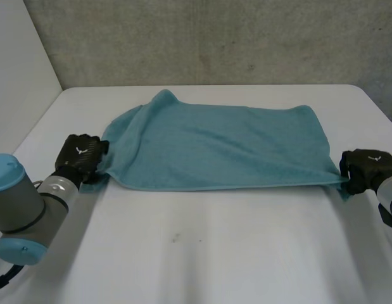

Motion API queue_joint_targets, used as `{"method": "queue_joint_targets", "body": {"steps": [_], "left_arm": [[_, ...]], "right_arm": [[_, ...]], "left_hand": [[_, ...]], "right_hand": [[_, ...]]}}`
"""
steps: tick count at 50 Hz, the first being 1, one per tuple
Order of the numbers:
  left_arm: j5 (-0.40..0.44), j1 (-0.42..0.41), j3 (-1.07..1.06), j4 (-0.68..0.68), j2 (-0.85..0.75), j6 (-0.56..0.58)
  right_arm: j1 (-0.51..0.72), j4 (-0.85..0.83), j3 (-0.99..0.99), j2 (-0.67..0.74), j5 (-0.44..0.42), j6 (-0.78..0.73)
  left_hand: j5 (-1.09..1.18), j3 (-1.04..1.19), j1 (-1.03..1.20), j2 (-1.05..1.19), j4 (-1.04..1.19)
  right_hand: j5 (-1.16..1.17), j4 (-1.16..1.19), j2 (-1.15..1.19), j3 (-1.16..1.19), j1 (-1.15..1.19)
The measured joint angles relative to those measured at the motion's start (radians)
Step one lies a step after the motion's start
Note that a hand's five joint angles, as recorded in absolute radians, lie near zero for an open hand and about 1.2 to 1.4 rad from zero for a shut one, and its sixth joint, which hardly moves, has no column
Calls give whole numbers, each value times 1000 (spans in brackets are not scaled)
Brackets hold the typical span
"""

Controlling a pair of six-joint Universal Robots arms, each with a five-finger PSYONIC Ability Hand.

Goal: Fold the laundry

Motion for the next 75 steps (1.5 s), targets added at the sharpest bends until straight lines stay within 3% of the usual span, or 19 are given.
{"method": "queue_joint_targets", "body": {"steps": [11, 24, 26, 28, 38, 45, 46, 49, 50, 52, 55, 61, 65, 67, 71, 75], "left_arm": [[105, 56, 2, -42, -4, -8], [113, 40, 23, -51, -48, -19], [110, 31, 33, -50, -61, -20], [107, 26, 40, -50, -66, -19], [51, 25, 21, -57, 47, -8], [-14, 37, -82, -157, 325, 28], [-19, 44, -113, -232, 419, 70], [-20, 50, -130, -282, 469, 100], [-20, 61, -153, -381, 546, 160], [-19, 71, -171, -482, 602, 222], [-17, 78, -182, -564, 630, 279], [-15, 82, -179, -586, 598, 314], [-16, 79, -108, -503, 398, 326], [-16, 78, -97, -493, 375, 326], [-17, 65, 37, -413, 175, 332], [-19, 55, 122, -381, 105, 340]], "right_arm": [[-28, -9, 0, -70, -2, -5], [-83, -4, -3, -130, -3, 1], [-91, -1, -3, -138, -3, 0], [-93, 1, -3, -141, -3, -1], [-90, 19, 0, -171, -3, -60], [-86, 129, 2, -283, -3, -280], [-87, 195, 2, -308, -3, -361], [-87, 262, 2, -325, -3, -439], [-88, 332, 3, -338, -1, -517], [-89, 460, 7, -353, 2, -664], [-88, 521, 8, -355, 4, -751], [-83, 521, 6, -330, 10, -816], [-63, 399, -28, -205, 37, -791], [-57, 383, -35, -189, 43, -783], [24, 280, -141, -64, 103, -728], [67, 246, -234, -6, 146, -710]], "left_hand": [[-75, -65, -23, -68, -66], [-31, -38, 17, -30, -31], [285, 301, 384, 309, 293], [448, 444, 535, 463, 456], [506, 546, 546, 558, 555], [506, 546, 546, 559, 555], [506, 547, 546, 559, 555], [506, 547, 546, 559, 555], [506, 547, 546, 560, 556], [506, 548, 546, 560, 559], [506, 548, 546, 560, 559], [506, 549, 546, 560, 559], [506, 549, 546, 560, 560], [506, 549, 546, 560, 559], [506, 549, 546, 560, 560], [506, 549, 546, 560, 560]], "right_hand": [[0, 0, 0, 0, 0], [0, 0, 0, 0, 0], [0, 0, 0, 0, 0], [0, 0, 0, 0, 0], [0, 0, 0, 0, 0], [0, 0, 0, 0, 0], [0, 0, 0, 0, 0], [2, 0, 0, 0, 0], [5, 0, 0, 0, 0], [5, 0, 0, 2, 0], [5, 0, 0, 4, 0], [5, 0, 0, 4, 0], [5, 0, 0, 4, 0], [5, 0, 0, 4, 0], [5, 0, 0, 4, 0], [5, 0, 0, 4, 0]]}}
